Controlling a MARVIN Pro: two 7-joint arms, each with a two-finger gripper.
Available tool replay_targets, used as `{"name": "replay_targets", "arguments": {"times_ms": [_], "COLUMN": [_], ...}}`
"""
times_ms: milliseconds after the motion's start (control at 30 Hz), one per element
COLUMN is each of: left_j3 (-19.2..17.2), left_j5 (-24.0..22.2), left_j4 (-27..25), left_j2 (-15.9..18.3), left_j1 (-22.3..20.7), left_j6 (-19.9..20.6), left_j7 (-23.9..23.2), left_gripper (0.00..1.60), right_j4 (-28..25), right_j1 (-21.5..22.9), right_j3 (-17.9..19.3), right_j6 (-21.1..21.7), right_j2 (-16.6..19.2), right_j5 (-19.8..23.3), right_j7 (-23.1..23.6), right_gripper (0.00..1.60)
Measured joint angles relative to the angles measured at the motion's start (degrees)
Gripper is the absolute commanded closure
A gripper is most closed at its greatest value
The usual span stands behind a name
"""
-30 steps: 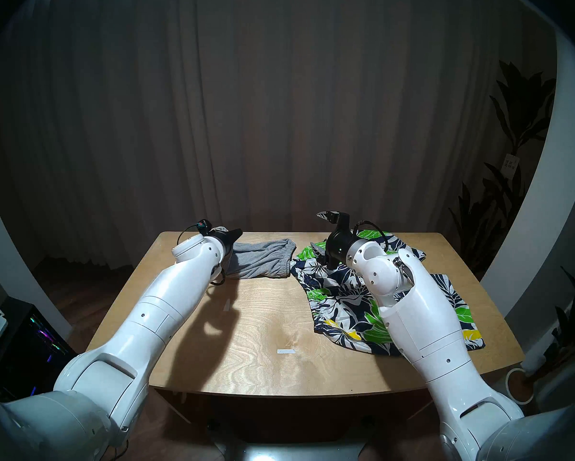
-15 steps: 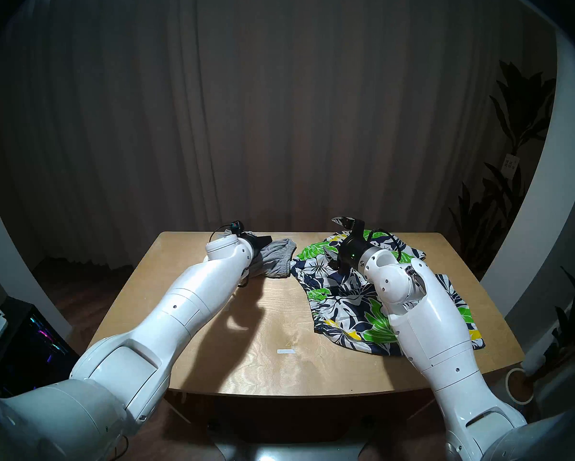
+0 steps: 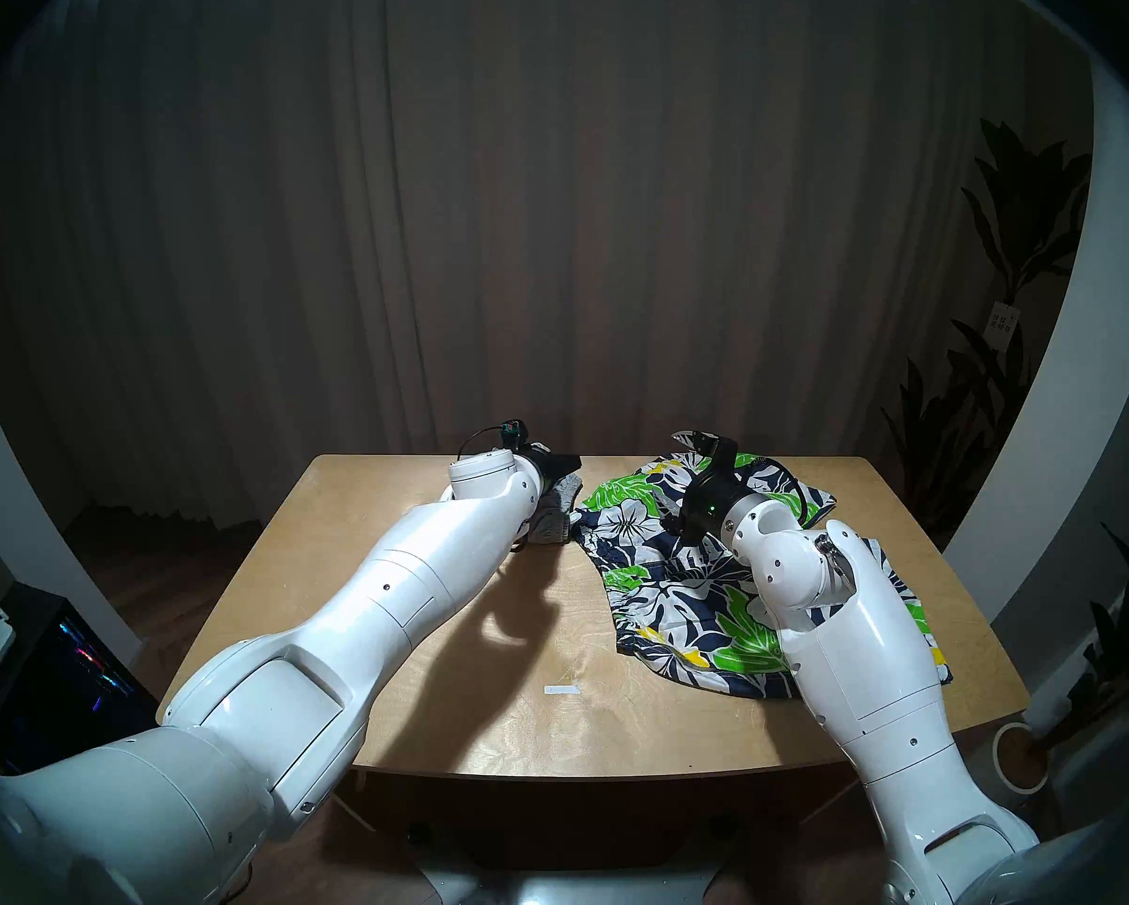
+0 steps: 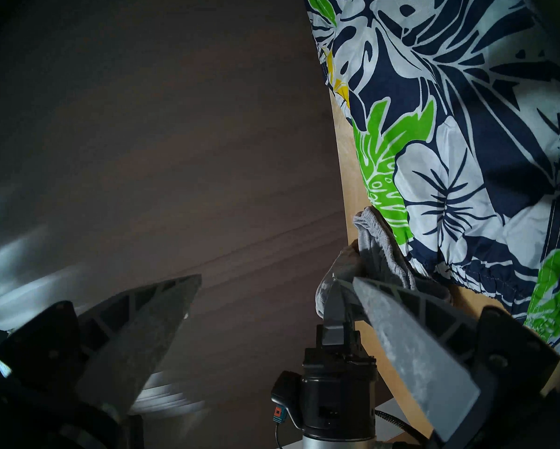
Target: Fold pants twice and stack them
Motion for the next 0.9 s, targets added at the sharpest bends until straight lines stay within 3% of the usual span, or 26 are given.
{"name": "replay_targets", "arguments": {"times_ms": [400, 433, 533, 567, 600, 633, 900], "left_j3": [5.36, 5.52, 5.58, 5.55, 5.42, 5.34, 4.94], "left_j5": [1.29, 1.30, 1.30, 1.30, 1.30, 1.31, 1.94], "left_j4": [-7.72, -8.76, -10.43, -10.96, -11.67, -12.07, -14.37], "left_j2": [4.79, 5.41, 6.45, 6.79, 7.28, 7.57, 9.61], "left_j1": [3.47, 4.13, 5.27, 5.63, 6.20, 6.55, 8.52], "left_j6": [9.61, 10.04, 10.65, 10.81, 11.01, 11.10, 9.71], "left_j7": [-2.75, -2.75, -2.63, -2.51, -2.19, -1.95, -1.66], "left_gripper": [1.60, 1.24, 0.88, 0.45, 0.37, 0.05, 0.00], "right_j4": [-2.50, -2.60, -2.76, -2.80, -2.85, -2.87, -2.87], "right_j1": [-1.63, -1.65, -1.62, -1.58, -1.51, -1.45, -0.92], "right_j3": [-0.21, -0.46, -1.04, -1.25, -1.57, -1.76, -3.09], "right_j6": [0.86, 0.96, 1.15, 1.21, 1.28, 1.32, 1.44], "right_j2": [0.88, 0.98, 1.13, 1.18, 1.24, 1.28, 1.42], "right_j5": [0.19, 0.15, -0.08, -0.19, -0.41, -0.55, -1.60], "right_j7": [0.03, -0.01, -0.08, -0.11, -0.16, -0.20, -0.44], "right_gripper": [0.00, 0.00, 0.00, 0.00, 0.00, 0.00, 0.00]}}
